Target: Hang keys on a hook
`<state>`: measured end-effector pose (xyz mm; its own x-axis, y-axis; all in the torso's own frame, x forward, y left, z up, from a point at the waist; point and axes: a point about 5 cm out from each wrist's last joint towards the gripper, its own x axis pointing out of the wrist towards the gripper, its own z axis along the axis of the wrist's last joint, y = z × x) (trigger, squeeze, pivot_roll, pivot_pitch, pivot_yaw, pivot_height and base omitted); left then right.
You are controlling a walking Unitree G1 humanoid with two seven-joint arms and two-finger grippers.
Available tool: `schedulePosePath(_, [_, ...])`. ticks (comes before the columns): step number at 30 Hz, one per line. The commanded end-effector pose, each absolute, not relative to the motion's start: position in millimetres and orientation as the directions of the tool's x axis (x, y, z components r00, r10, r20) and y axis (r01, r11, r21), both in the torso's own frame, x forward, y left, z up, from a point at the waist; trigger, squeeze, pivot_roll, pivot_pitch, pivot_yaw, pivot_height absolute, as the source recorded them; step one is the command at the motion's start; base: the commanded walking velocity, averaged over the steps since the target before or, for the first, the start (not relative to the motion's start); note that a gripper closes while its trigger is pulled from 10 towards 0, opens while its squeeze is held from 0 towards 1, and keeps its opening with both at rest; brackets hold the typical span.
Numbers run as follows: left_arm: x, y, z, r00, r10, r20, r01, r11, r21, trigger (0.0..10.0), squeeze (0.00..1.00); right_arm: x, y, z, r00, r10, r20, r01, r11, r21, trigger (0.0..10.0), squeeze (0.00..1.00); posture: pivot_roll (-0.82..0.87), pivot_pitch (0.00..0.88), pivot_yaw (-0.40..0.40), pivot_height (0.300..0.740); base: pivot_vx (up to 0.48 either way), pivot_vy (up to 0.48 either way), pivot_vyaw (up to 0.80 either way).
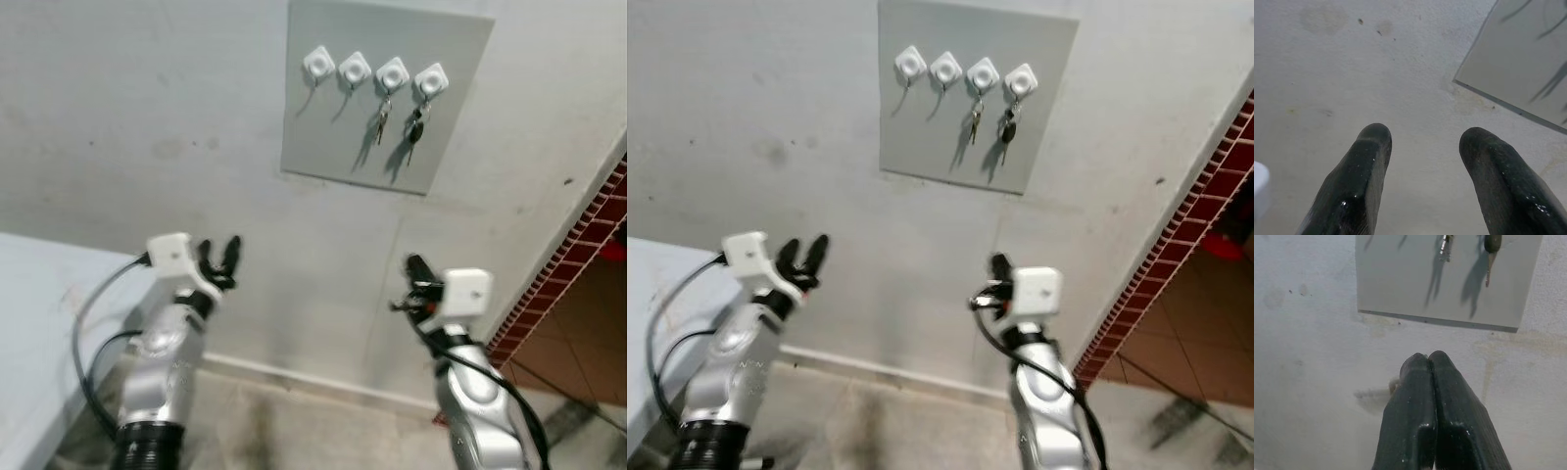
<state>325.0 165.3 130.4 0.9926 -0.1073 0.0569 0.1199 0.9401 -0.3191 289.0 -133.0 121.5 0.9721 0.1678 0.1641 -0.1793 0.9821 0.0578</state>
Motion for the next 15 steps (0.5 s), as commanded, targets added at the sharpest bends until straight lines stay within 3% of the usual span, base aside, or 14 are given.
schedulePosePath(1, [326.2, 157.1, 134.5, 0.99, -0.128, 0.066, 0.143, 0.937, -0.318, 10.0, 0.0, 289.5, -141.7, 125.9, 0.974, 0.142, 0.177, -0.152, 0.987, 0.048, 10.0, 0.0, 0.08, 0.0, -0.039, 0.74, 0.0, 0.3, 0.0])
schedulePosePath(3, [326.1, 157.1, 134.6, 0.989, -0.128, 0.067, 0.143, 0.938, -0.317, 10.0, 0.0, 289.5, -141.8, 125.9, 0.974, 0.141, 0.177, -0.152, 0.987, 0.049, 10.0, 0.0, 0.08, 0.0, -0.039, 0.74, 0.0, 0.3, 0.0])
schedulePosePath(15, [326.4, 155.3, 137.8, 0.988, -0.133, 0.071, 0.149, 0.939, -0.309, 10.0, 0.0, 289.9, -144.1, 128.4, 0.974, 0.132, 0.183, -0.143, 0.988, 0.05, 10.0, 0.0, 0.08, 0.0, -0.034, 0.74, 0.0, 0.0, 0.0])
